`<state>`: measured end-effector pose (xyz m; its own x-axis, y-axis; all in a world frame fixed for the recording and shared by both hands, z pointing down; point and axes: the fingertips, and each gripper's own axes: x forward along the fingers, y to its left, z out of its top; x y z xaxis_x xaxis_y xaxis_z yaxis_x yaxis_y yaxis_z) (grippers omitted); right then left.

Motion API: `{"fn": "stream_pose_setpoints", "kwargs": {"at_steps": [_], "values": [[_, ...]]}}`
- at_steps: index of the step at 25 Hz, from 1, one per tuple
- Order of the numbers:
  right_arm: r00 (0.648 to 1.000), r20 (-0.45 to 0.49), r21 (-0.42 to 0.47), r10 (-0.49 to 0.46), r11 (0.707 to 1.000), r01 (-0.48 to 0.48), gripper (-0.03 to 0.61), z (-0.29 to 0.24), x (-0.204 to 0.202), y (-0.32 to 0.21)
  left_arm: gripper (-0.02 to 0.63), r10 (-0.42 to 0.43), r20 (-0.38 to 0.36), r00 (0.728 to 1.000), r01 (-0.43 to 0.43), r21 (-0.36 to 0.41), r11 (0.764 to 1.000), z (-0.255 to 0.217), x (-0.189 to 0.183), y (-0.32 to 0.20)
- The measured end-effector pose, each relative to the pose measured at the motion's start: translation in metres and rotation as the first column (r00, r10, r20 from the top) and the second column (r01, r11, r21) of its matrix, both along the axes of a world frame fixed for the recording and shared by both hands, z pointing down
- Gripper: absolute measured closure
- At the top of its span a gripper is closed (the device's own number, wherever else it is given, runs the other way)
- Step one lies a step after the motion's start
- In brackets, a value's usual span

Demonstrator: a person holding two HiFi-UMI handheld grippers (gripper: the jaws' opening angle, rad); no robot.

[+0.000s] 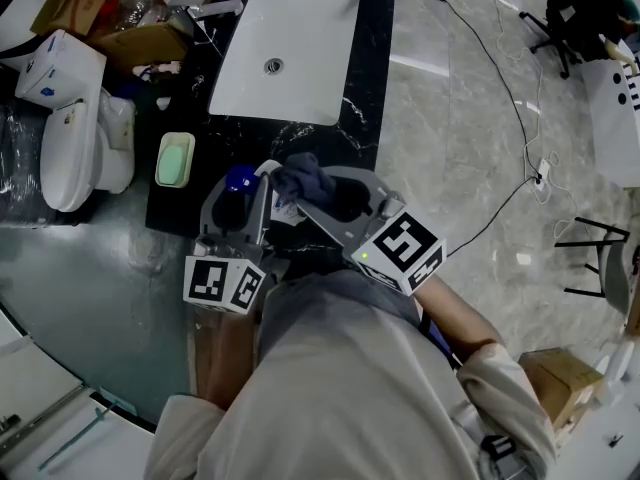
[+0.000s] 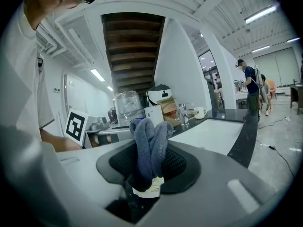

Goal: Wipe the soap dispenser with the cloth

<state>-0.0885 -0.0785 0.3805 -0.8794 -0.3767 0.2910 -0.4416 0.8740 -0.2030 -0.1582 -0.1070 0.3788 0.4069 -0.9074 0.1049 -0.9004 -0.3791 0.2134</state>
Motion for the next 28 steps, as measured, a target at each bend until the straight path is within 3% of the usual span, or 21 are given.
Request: {"fn": "stream_pose_setpoints", "kwargs": {"at_steps": [28], "values": [[0.998, -0.036, -0.054, -0.06, 0.997, 0.058, 0.456, 0.031, 0.005, 0.011, 0.469, -0.003, -0.004, 1.0, 0.003, -0.004, 1.0, 0.001, -0.003, -0.003]]}}
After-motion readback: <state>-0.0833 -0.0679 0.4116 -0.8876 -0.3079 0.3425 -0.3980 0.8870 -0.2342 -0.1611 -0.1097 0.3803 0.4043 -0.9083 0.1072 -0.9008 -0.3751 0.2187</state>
